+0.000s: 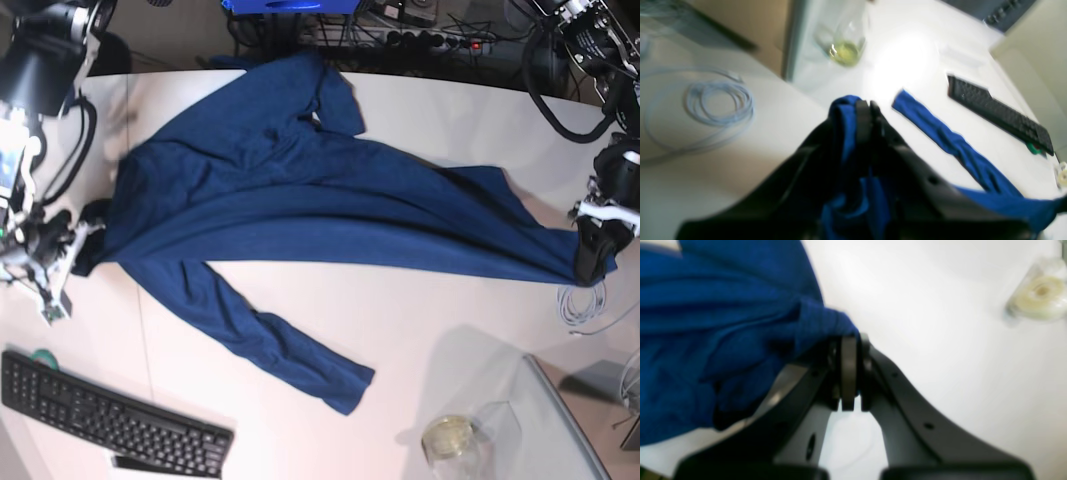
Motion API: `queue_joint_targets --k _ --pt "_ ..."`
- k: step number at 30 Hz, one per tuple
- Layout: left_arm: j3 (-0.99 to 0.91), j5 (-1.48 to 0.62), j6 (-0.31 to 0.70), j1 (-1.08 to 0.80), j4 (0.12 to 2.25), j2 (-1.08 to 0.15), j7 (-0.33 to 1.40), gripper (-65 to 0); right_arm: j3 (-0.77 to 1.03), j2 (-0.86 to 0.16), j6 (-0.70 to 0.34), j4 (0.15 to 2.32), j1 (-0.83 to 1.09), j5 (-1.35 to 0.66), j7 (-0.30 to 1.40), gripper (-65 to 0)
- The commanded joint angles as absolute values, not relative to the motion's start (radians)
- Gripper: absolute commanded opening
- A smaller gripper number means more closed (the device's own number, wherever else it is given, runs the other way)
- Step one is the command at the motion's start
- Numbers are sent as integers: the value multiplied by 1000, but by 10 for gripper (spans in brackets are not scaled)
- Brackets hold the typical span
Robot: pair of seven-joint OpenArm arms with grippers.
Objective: Layout the t-shirt on the table in an organized manner, then fold the t-shirt properly
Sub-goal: 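Pull the shirt with the right gripper away from the left gripper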
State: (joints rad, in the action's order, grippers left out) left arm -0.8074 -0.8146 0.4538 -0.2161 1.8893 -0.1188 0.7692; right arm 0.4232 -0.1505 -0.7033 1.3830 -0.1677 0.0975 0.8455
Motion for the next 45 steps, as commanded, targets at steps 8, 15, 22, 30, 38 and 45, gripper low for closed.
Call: queue_joint_targets --k 8,15,22,30,38,45 --pt "-750 -731 453 -223 1908 -130 733 -650 438 -225 -698 1210 -352 88 871 -282" --pt "-754 -727 453 -229 1906 -130 733 -650 727 -31 -698 1709 -96 -48 1155 -68" --pt "-751 -727 453 -228 1906 -130 733 -650 725 76 -698 1609 33 -176 1115 -68" --pt "-757 -725 453 -232 1905 -130 733 -650 727 71 -698 1380 -13 -179 1027 -66" --pt "-759 -725 453 -240 1880 -133 733 -650 725 90 -698 1371 -16 -179 1029 -113" --pt "-759 -725 455 -239 1813 -137 731 -650 723 88 -698 1376 -22 -179 1032 -575"
